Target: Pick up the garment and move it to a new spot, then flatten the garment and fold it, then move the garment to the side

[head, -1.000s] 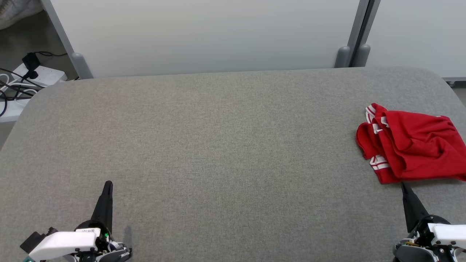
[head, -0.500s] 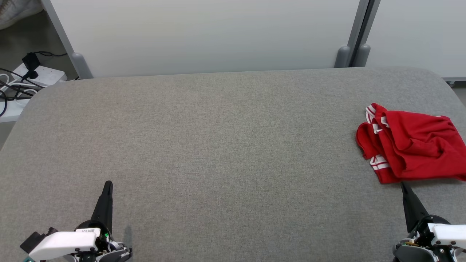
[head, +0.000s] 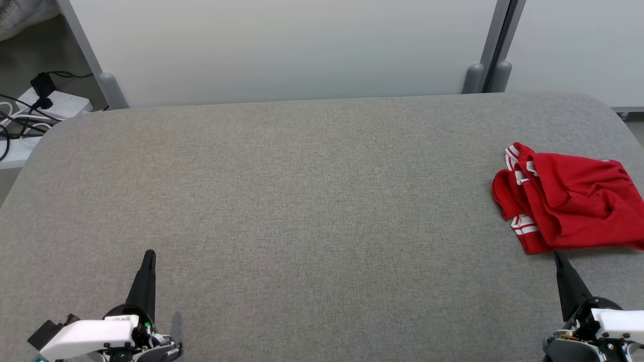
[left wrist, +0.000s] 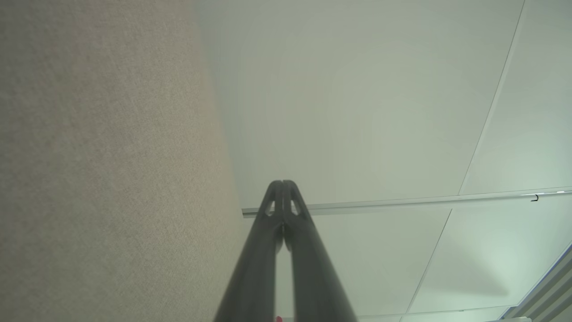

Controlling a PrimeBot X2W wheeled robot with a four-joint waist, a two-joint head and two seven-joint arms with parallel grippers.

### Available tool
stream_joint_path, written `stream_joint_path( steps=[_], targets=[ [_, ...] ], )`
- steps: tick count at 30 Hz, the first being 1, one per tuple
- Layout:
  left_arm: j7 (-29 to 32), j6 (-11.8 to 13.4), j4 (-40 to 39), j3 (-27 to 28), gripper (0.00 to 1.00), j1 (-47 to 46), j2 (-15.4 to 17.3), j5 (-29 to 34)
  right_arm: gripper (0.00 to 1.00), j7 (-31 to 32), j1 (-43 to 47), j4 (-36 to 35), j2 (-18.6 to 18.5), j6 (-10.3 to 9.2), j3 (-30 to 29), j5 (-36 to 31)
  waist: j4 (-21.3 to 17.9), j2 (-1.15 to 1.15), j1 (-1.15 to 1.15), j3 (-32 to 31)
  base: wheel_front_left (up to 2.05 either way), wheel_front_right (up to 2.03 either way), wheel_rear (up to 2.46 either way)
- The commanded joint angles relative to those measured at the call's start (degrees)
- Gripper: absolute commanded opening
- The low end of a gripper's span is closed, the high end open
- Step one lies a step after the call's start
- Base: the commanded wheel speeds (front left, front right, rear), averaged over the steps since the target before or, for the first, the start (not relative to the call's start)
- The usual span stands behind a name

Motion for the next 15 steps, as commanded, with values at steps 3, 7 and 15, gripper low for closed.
stream_joint_path(
  steps=[3, 7, 15],
  targets=[
    [0.4, -0.5, -1.3, 1.9, 0.0, -3.2, 0.5, 0.2, 0.0, 0.4, -2.6, -1.5, -0.7, 0.1, 0.9, -0.4, 0.0, 0.0, 0.0, 0.0, 0.0, 0.0, 0.0],
    [0.4, -0.5, -1.3, 1.9, 0.0, -3.2, 0.5, 0.2, 0.0, 0.4, -2.6, -1.5, -0.7, 0.1, 0.9, -0.4, 0.0, 0.0, 0.0, 0.0, 0.0, 0.0, 0.0],
    [0.4, -0.5, -1.3, 1.9, 0.0, -3.2, 0.4, 0.2, 0.0, 0.4, -2.6, -1.5, -0.6, 0.1, 0.8, -0.4, 0.0, 0.0, 0.0, 0.0, 0.0, 0.0, 0.0]
  ],
)
